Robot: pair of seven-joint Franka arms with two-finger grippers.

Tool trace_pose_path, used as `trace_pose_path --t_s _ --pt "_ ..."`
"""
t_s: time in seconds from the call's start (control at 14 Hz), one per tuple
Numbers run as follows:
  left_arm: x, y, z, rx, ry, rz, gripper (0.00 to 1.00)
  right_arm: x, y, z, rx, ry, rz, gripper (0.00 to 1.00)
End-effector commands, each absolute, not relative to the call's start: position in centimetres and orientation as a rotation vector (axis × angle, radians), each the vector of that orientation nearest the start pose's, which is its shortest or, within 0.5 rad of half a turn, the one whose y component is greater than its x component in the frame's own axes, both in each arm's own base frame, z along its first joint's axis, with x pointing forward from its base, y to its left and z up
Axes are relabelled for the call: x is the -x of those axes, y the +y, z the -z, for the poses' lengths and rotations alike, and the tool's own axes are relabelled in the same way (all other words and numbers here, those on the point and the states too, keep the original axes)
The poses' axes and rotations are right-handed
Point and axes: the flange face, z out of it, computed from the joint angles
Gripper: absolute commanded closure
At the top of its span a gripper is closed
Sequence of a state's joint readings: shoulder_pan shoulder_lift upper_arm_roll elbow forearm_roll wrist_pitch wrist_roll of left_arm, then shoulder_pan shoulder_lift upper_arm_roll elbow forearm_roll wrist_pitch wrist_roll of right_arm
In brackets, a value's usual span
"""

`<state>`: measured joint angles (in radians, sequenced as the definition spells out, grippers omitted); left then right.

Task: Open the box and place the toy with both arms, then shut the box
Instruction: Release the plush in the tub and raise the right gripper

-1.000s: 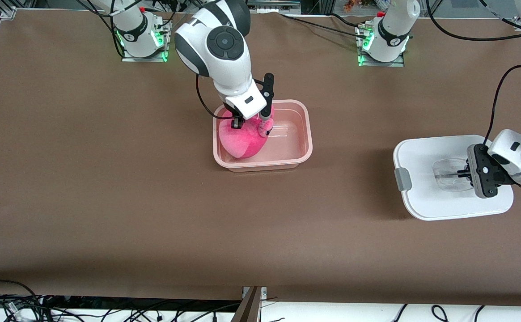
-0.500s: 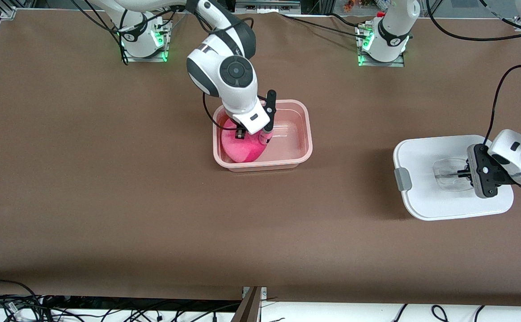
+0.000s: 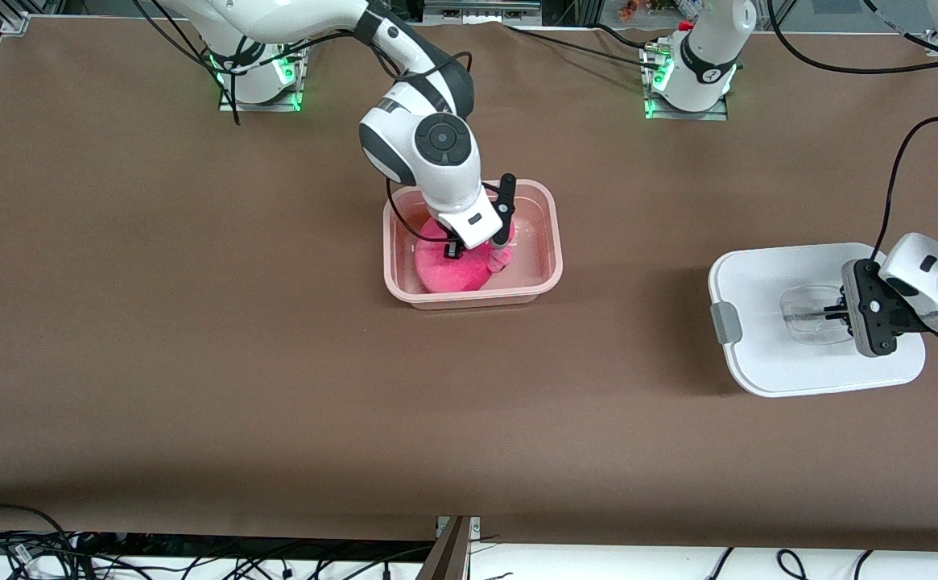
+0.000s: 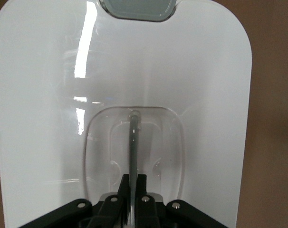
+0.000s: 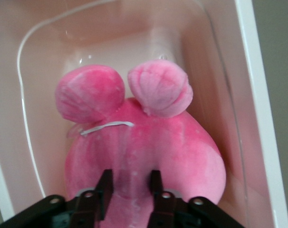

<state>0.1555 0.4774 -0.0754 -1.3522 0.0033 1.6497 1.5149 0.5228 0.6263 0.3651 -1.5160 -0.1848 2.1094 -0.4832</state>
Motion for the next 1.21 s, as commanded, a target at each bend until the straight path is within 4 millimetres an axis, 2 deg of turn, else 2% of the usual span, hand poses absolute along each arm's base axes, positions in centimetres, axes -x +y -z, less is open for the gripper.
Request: trace_pose_path --t_s 0.0,0.07,0.14,0.29,0.36,0.43,0.57,0.64,0.71,0.79,0.86,0.93,1.07,1.14 --pt "-67.3 6.4 -44.5 2.464 2.171 -0.179 1.0 -48.4 52.3 -32.1 2.416 -1.943 0.036 0.0" --pt "-67.3 6.0 -44.5 2.473 2.162 -0.178 1.0 -48.6 52.2 -32.4 2.42 -1.934 0.045 0.0" --pt "-67.5 3.9 -44.8 2.472 2.164 -0.168 1.0 -48.7 52.1 -33.3 2.426 -1.927 0.062 0.0" --pt "-67.6 2.6 -44.6 2.475 2.165 -0.17 1.0 -49.0 51.5 -36.7 2.438 -1.924 0.115 0.0" --pt "-67.7 1.1 -44.6 2.457 2.185 -0.169 1.0 -49.9 49.8 -39.1 2.477 -1.907 0.121 0.0" --pt "-67.7 -0.3 -44.4 2.46 2.181 -0.177 1.0 -50.9 47.4 -41.1 2.529 -1.88 0.084 0.0" --pt "-67.6 -4.3 -44.1 2.456 2.176 -0.187 1.0 -52.7 42.6 -45.9 2.611 -1.776 0.041 0.0" --pt "-67.4 -7.1 -44.2 2.447 2.188 -0.182 1.0 -54.1 39.2 -48.5 2.652 -1.658 0.023 0.0" --pt "-67.1 -10.0 -44.0 2.448 2.196 -0.184 1.0 -55.9 34.9 -51.2 2.705 -1.53 0.016 0.0" --pt "-66.5 -13.3 -44.0 2.431 2.207 -0.195 1.0 -57.6 30.6 -53.9 2.754 -1.388 0.085 0.0" --pt "-65.6 -17.0 -43.9 2.403 2.232 -0.211 1.0 -58.0 27.6 -56.3 2.771 -1.301 0.136 0.0" --pt "-64.7 -20.0 -43.4 2.382 2.251 -0.231 1.0 -58.1 24.5 -58.6 2.811 -1.239 0.174 0.0" --pt "-62.2 -27.1 -43.4 2.383 2.224 -0.252 1.0 -55.4 19.9 -62.5 2.882 -1.15 0.224 0.0" --pt "-60.9 -30.0 -43.5 2.409 2.177 -0.259 1.0 -54.4 17.3 -63.0 2.912 -1.097 0.199 0.0"
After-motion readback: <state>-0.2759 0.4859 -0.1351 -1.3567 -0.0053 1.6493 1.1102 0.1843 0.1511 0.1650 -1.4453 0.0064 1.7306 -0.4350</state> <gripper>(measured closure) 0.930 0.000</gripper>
